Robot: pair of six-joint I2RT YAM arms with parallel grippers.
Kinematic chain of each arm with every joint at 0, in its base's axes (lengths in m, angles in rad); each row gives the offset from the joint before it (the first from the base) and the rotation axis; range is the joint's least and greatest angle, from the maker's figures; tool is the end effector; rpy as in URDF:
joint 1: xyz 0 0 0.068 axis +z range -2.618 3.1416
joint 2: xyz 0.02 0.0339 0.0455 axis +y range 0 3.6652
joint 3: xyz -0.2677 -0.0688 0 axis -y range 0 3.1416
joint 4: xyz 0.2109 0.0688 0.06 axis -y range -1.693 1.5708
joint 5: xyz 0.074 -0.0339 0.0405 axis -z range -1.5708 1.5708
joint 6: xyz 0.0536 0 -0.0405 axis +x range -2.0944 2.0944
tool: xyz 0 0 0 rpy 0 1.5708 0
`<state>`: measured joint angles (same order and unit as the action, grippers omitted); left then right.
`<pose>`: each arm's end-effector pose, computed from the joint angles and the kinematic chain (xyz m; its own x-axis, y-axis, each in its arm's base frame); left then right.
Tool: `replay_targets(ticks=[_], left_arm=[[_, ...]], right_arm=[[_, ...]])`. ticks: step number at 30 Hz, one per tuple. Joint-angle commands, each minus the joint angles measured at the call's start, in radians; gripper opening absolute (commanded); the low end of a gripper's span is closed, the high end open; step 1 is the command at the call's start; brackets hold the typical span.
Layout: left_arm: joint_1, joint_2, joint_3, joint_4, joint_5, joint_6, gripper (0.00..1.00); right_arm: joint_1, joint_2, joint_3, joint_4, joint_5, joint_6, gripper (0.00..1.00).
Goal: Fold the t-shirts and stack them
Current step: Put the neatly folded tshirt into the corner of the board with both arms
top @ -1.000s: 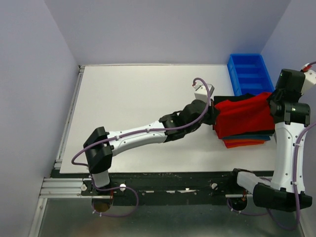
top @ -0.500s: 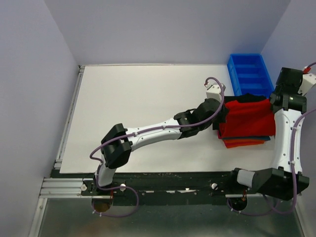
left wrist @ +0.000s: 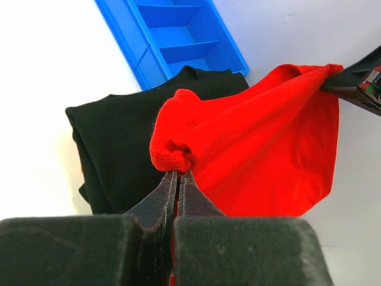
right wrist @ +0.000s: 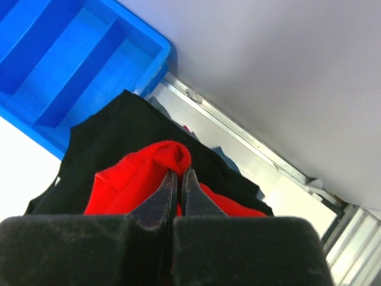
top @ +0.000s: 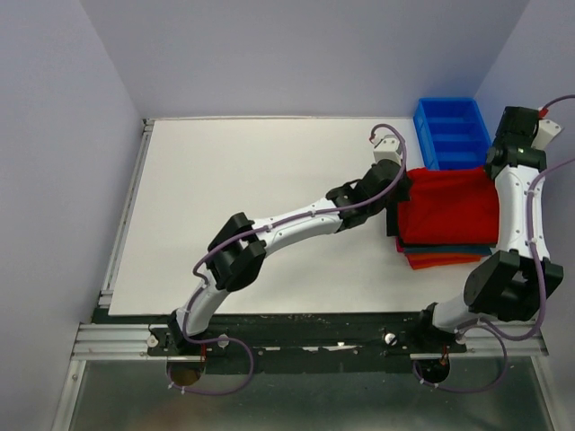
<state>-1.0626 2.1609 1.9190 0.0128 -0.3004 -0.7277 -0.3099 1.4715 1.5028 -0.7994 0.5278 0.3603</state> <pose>0.2620 -0.4378 0.3152 -0.5443 -0.3285 -0.7719 0.4449 0.6670 -0.5976 0.2669 -0.1138 0.3629 -0.4047 0.4494 -0.7964 0.8026 0.5919 -0.0739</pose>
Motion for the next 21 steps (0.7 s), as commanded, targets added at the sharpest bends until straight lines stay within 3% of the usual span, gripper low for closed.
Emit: replay_targets(ticks=[1, 6, 7, 8, 9, 10, 11, 13, 18, 19, 21], left_arm=[[0.044, 0.098, 0.092, -0.001, 0.057, -0.039, 0.0], [0.069, 0.192, 0.164, -0.011, 0.049, -0.067, 0.01], [0.073, 0.203, 0.169, -0.011, 0.043, -0.078, 0.06], [0.081, 0.209, 0.175, -0.033, 0.043, -0.087, 0.17], [0.087, 0.221, 0.186, -0.042, 0.046, -0.091, 0.38], [0.093, 0.226, 0.205, -0.062, 0.044, -0.091, 0.52], [0.098, 0.228, 0.222, -0.082, 0.046, -0.078, 0.6], [0.105, 0.215, 0.244, -0.105, 0.04, -0.033, 0.65], [0.115, 0.133, 0.236, -0.106, 0.003, 0.091, 0.64], [0.113, 0.125, 0.235, -0.1, 0.018, 0.105, 0.59], [0.107, 0.123, 0.235, -0.08, 0.081, 0.116, 0.39]], right_arm=[[-0.015, 0.123, 0.072, 0.094, -0.015, -0.02, 0.01], [-0.015, 0.265, 0.115, 0.109, -0.083, -0.017, 0.01], [-0.015, 0.285, 0.123, 0.108, -0.098, -0.009, 0.03], [-0.015, 0.299, 0.128, 0.106, -0.115, -0.004, 0.12], [-0.014, 0.303, 0.132, 0.106, -0.121, 0.0, 0.33], [-0.014, 0.299, 0.132, 0.103, -0.12, 0.005, 0.55], [-0.014, 0.29, 0.128, 0.101, -0.114, 0.005, 0.64], [-0.014, 0.239, 0.117, 0.108, -0.103, -0.001, 0.64], [-0.014, 0.086, 0.042, 0.105, -0.107, 0.009, 0.58], [-0.014, 0.047, 0.008, 0.104, -0.109, 0.018, 0.54], [-0.014, -0.026, -0.059, 0.101, -0.112, 0.054, 0.35]])
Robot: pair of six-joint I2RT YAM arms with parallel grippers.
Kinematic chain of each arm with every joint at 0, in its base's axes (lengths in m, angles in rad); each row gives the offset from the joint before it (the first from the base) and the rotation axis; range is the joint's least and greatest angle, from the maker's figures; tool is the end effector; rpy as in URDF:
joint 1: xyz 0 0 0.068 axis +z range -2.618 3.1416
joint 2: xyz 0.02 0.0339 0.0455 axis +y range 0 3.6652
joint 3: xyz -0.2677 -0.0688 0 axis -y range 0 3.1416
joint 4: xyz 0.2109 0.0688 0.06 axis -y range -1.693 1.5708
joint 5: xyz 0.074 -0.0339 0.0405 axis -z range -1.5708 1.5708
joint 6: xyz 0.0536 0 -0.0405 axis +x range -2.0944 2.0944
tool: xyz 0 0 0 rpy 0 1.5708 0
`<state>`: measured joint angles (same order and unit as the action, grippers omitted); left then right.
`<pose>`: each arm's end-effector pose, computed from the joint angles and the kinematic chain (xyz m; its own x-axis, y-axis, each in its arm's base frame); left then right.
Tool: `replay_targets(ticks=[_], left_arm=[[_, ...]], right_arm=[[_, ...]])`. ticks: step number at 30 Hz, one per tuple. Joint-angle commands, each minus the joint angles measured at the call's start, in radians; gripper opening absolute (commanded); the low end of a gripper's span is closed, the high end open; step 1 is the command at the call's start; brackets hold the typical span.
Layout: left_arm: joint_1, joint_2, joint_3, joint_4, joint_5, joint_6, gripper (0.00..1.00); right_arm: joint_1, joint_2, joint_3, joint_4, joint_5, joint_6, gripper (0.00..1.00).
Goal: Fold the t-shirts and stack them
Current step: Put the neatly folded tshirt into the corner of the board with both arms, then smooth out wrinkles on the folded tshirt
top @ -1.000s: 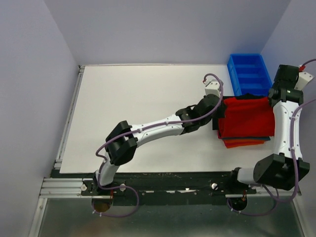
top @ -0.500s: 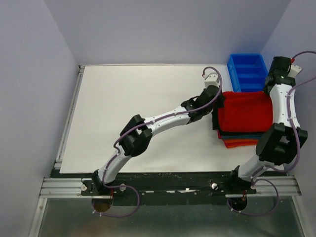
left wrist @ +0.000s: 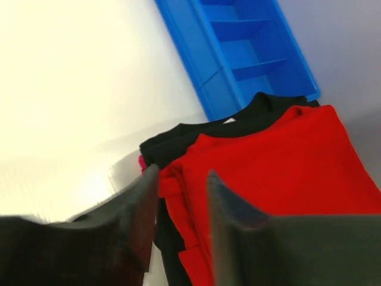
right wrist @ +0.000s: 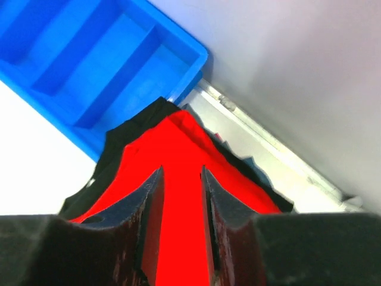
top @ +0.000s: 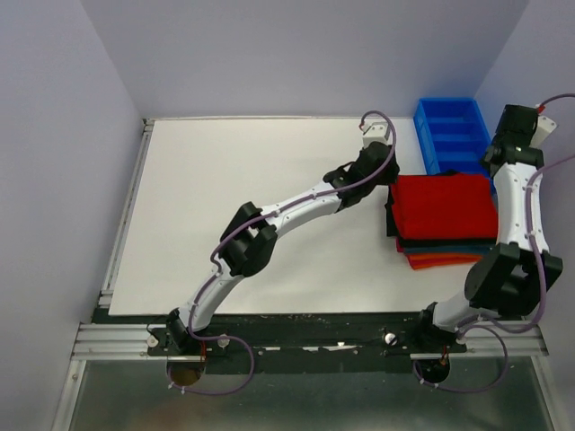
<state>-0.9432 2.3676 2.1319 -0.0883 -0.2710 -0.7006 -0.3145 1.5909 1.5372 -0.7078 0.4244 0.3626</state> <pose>0.3344 -0.4365 0.2697 -0.5496 -0.3002 -0.7796 0.3618 0.7557 -0.5460 0.3052 -0.1225 0.3450 -0.4130 0.4743 -0.7775 0.7613 0.6483 -0.0089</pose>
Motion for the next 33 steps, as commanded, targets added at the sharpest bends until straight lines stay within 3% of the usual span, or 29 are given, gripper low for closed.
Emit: replay_targets(ticks=[1, 3, 4, 7, 11, 15, 21, 26, 30, 33], left_arm=[[-0.019, -0.076, 0.026, 0.025, 0.093, 0.085, 0.26], [-0.031, -0.058, 0.026, 0.03, 0.148, 0.07, 0.03], [-0.038, -0.051, 0.02, 0.029, 0.168, 0.056, 0.0], [-0.072, -0.06, -0.041, 0.061, 0.213, 0.036, 0.0], [-0.129, -0.1, -0.133, 0.084, 0.231, 0.059, 0.0], [-0.146, -0.126, -0.19, 0.122, 0.269, 0.062, 0.0], [-0.149, -0.12, -0.204, 0.136, 0.309, 0.046, 0.0], [-0.151, -0.102, -0.193, 0.131, 0.308, 0.047, 0.0], [-0.147, -0.076, -0.184, 0.127, 0.317, 0.049, 0.0], [-0.144, -0.065, -0.208, 0.153, 0.325, 0.035, 0.0]], right_arm=[[-0.009, -0.179, -0.13, 0.019, -0.015, 0.068, 0.23], [-0.011, -0.253, -0.207, 0.034, -0.022, 0.102, 0.07], [-0.011, -0.276, -0.242, 0.048, -0.026, 0.107, 0.01], [-0.009, -0.322, -0.313, 0.041, 0.022, 0.127, 0.01], [-0.011, -0.295, -0.31, -0.108, 0.152, 0.222, 0.01], [-0.011, -0.27, -0.299, -0.189, 0.152, 0.277, 0.01], [-0.014, -0.286, -0.345, -0.171, 0.186, 0.285, 0.01], [-0.044, -0.151, -0.356, -0.226, 0.215, 0.393, 0.01], [-0.072, -0.037, -0.407, -0.131, 0.166, 0.421, 0.01], [-0.081, 0.047, -0.33, -0.26, 0.252, 0.507, 0.01]])
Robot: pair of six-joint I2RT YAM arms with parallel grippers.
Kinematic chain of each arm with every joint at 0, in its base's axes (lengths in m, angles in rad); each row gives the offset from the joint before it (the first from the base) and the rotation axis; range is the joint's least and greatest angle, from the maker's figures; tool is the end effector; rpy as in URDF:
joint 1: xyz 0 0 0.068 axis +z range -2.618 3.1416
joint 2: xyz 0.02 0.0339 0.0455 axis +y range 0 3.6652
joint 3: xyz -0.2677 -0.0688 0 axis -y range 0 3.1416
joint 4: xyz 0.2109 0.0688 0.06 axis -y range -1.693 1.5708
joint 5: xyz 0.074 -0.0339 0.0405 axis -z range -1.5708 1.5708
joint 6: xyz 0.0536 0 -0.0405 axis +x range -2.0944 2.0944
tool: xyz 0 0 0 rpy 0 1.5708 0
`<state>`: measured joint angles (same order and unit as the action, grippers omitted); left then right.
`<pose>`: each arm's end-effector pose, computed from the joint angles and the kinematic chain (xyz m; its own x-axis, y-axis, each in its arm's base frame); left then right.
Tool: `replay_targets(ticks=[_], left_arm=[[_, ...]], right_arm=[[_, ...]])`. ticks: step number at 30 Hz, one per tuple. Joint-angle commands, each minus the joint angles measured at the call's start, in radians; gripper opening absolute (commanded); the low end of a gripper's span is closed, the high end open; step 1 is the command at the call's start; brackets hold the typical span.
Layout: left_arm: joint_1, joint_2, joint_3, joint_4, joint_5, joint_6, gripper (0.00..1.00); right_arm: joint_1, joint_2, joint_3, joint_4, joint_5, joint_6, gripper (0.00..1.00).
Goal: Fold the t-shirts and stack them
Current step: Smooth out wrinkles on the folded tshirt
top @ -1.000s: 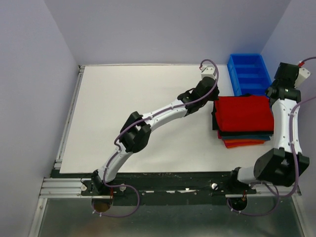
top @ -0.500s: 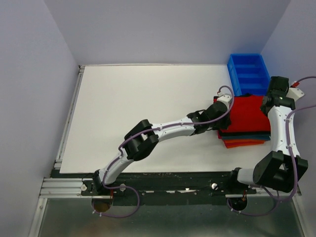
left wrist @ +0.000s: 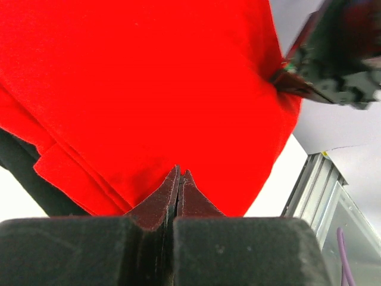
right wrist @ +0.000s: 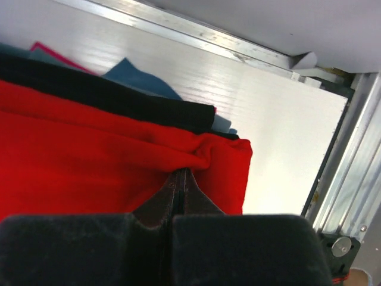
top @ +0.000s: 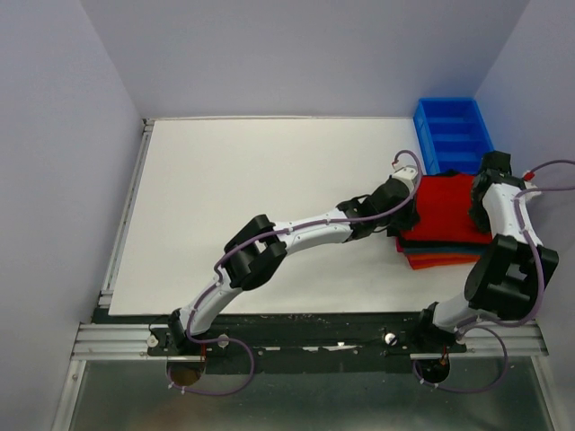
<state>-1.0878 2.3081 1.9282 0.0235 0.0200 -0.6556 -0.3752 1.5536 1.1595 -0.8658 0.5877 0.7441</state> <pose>0.2488 -0.4767 0.2447 -0.6735 -0.0280 -0.7386 0.6100 0.5433 -0.5769 0.2398 -0.1264 0.2427 -0.3383 0.7390 -0.5826 0.9405 0.2876 -0.1812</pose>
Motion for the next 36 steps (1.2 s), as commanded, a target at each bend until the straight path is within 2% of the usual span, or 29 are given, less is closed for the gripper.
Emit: replay_targets(ticks=[1, 5, 8, 14, 18, 22, 25, 30, 36], left_arm=[[0.0, 0.0, -0.002, 0.041, 0.04, -0.013, 0.0], [0.0, -0.007, 0.049, 0.009, 0.037, -0.001, 0.0], [0.0, -0.035, 0.104, -0.026, 0.012, 0.045, 0.0], [-0.003, 0.013, 0.253, -0.108, 0.04, 0.059, 0.0], [-0.014, 0.088, 0.308, -0.111, 0.098, 0.025, 0.0], [-0.02, 0.129, 0.301, -0.089, 0.132, -0.001, 0.0], [-0.024, 0.165, 0.284, -0.122, 0.1, -0.001, 0.0], [-0.023, 0.169, 0.186, -0.086, 0.097, -0.018, 0.0], [-0.023, 0.126, 0.224, -0.108, 0.097, 0.023, 0.0]], right_arm=[[-0.021, 0.092, 0.078, -0.148, 0.116, 0.15, 0.01], [-0.021, 0.014, 0.144, -0.191, 0.159, 0.13, 0.01], [-0.019, -0.061, 0.17, -0.159, 0.143, 0.066, 0.01], [-0.019, -0.125, 0.141, 0.074, -0.121, -0.138, 0.01], [-0.021, -0.063, 0.169, 0.177, -0.267, -0.169, 0.01], [-0.021, 0.094, 0.296, 0.094, -0.207, -0.129, 0.01], [-0.021, 0.172, 0.351, 0.091, -0.232, -0.141, 0.01], [-0.021, 0.24, 0.353, 0.093, -0.236, -0.118, 0.01], [-0.019, 0.25, 0.316, 0.091, -0.223, -0.097, 0.01]])
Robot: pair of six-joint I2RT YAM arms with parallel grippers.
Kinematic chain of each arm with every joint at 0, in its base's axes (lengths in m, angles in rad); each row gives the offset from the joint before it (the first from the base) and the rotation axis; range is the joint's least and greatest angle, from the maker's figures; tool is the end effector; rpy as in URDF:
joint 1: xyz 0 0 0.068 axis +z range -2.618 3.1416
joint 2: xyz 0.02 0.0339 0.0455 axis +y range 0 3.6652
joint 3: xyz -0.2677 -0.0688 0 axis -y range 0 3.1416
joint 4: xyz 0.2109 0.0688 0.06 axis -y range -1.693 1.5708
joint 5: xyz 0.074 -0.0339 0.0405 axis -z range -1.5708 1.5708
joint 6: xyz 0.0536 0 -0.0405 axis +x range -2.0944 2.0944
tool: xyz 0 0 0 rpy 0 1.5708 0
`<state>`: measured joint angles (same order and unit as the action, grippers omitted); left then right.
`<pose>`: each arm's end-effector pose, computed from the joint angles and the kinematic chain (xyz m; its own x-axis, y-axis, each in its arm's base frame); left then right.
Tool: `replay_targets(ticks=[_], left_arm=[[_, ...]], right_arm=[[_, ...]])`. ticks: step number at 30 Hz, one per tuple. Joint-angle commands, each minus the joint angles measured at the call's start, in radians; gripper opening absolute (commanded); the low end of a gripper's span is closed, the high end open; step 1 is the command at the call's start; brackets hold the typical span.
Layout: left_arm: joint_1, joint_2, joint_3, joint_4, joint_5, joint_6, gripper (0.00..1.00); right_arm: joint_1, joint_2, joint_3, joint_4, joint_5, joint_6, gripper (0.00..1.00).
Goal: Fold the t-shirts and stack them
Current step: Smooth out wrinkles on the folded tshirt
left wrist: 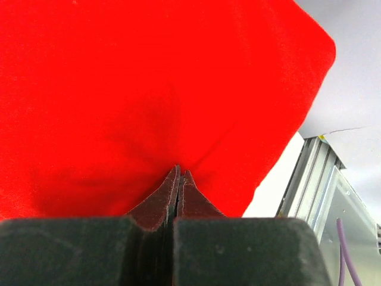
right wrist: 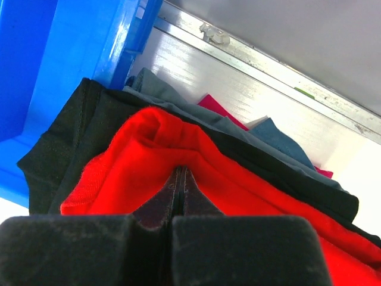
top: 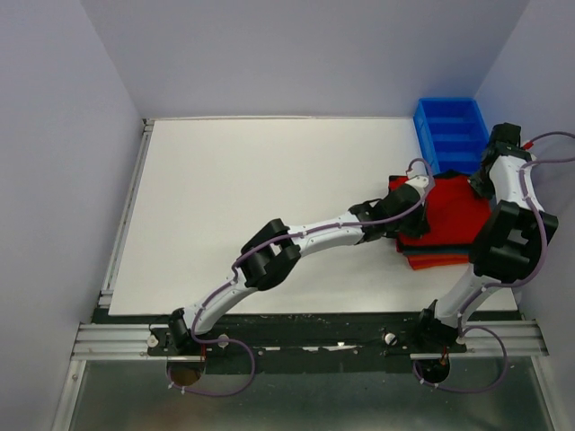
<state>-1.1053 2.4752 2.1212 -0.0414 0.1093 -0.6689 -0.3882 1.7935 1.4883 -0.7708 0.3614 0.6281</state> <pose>0.2491 -0.5089 0.2131 -0.7145 0.0491 -0.6979 0.6251 0.4929 -0.6052 0.3235 -0.1528 0.2592 -0.3597 0.7410 -0.5671 0.8909 0.4534 0.0272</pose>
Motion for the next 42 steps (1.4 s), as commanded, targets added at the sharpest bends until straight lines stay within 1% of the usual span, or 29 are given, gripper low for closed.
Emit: replay_targets(ticks=[1, 4, 6, 8, 9, 10, 11, 12, 14, 15, 16, 17, 18, 19, 21, 22, 23, 25, 30, 33, 34, 36, 38, 40, 42], left_arm=[[-0.005, -0.059, 0.034, -0.052, -0.005, 0.049, 0.0], [-0.005, -0.126, 0.007, -0.055, -0.026, 0.078, 0.0], [-0.004, -0.183, -0.03, -0.051, -0.042, 0.094, 0.0], [0.001, -0.244, -0.09, -0.046, -0.065, 0.104, 0.0], [0.007, -0.278, -0.133, -0.043, -0.089, 0.106, 0.0], [0.015, -0.321, -0.176, -0.04, -0.101, 0.104, 0.0], [0.027, -0.366, -0.231, -0.034, -0.135, 0.1, 0.0], [0.042, -0.407, -0.292, -0.028, -0.146, 0.092, 0.0], [0.082, -0.507, -0.431, 0.007, -0.16, 0.078, 0.01], [0.105, -0.568, -0.505, 0.033, -0.174, 0.069, 0.03], [0.126, -0.631, -0.597, 0.066, -0.187, 0.066, 0.06], [0.155, -0.685, -0.685, 0.093, -0.192, 0.066, 0.08], [0.18, -0.746, -0.754, 0.118, -0.204, 0.072, 0.14], [0.211, -0.793, -0.82, 0.121, -0.226, 0.086, 0.23], [0.268, -0.892, -0.909, 0.088, -0.276, 0.117, 0.65], [0.297, -0.929, -0.937, 0.062, -0.305, 0.127, 0.76], [0.318, -0.971, -0.969, 0.043, -0.338, 0.14, 0.85], [0.355, -1.047, -1.041, 0.009, -0.4, 0.172, 0.98], [0.403, -1.182, -1.187, 0.0, -0.503, 0.189, 0.99], [0.404, -1.229, -1.288, 0.037, -0.577, 0.163, 0.99], [0.406, -1.239, -1.329, 0.078, -0.589, 0.154, 0.99], [0.407, -1.248, -1.406, 0.139, -0.588, 0.144, 0.99], [0.406, -1.259, -1.46, 0.176, -0.583, 0.137, 0.99], [0.406, -1.28, -1.483, 0.202, -0.571, 0.153, 0.99], [0.406, -1.314, -1.532, 0.264, -0.536, 0.166, 0.99]], right_arm=[[-0.006, -0.005, -0.008, -0.004, 0.008, 0.009, 0.01], [-0.005, -0.072, 0.036, -0.031, 0.024, -0.033, 0.01], [0.002, -0.135, 0.056, -0.028, 0.004, -0.076, 0.01], [0.009, -0.213, 0.029, 0.011, -0.079, -0.126, 0.01], [0.015, -0.264, -0.008, 0.052, -0.152, -0.163, 0.01], [0.02, -0.319, -0.06, 0.106, -0.221, -0.182, 0.03], [0.025, -0.368, -0.112, 0.167, -0.31, -0.203, 0.09], [0.031, -0.426, -0.173, 0.22, -0.403, -0.214, 0.21], [0.063, -0.54, -0.267, 0.312, -0.496, -0.218, 0.51], [0.095, -0.578, -0.296, 0.335, -0.509, -0.225, 0.72], [0.127, -0.607, -0.309, 0.34, -0.51, -0.229, 0.84], [0.167, -0.632, -0.316, 0.34, -0.51, -0.232, 0.93], [0.205, -0.651, -0.321, 0.34, -0.522, -0.232, 1.0], [0.234, -0.664, -0.324, 0.341, -0.553, -0.225, 1.0], [0.316, -0.683, -0.33, 0.352, -0.588, -0.214, 1.0], [0.371, -0.694, -0.338, 0.363, -0.582, -0.217, 1.0], [0.43, -0.703, -0.35, 0.375, -0.566, -0.222, 1.0], [0.512, -0.717, -0.388, 0.422, -0.55, -0.225, 1.0], [0.647, -0.718, -0.534, 0.605, -0.581, -0.261, 1.0], [0.705, -0.703, -0.621, 0.717, -0.558, -0.263, 1.0], [0.73, -0.7, -0.652, 0.747, -0.537, -0.252, 1.0], [0.782, -0.72, -0.738, 0.873, -0.492, -0.231, 1.0], [0.837, -0.755, -0.886, 0.999, -0.411, -0.231, 1.0], [0.862, -0.776, -0.991, 1.094, -0.337, -0.229, 1.0], [0.864, -0.783, -1.046, 1.159, -0.317, -0.209, 1.0]])
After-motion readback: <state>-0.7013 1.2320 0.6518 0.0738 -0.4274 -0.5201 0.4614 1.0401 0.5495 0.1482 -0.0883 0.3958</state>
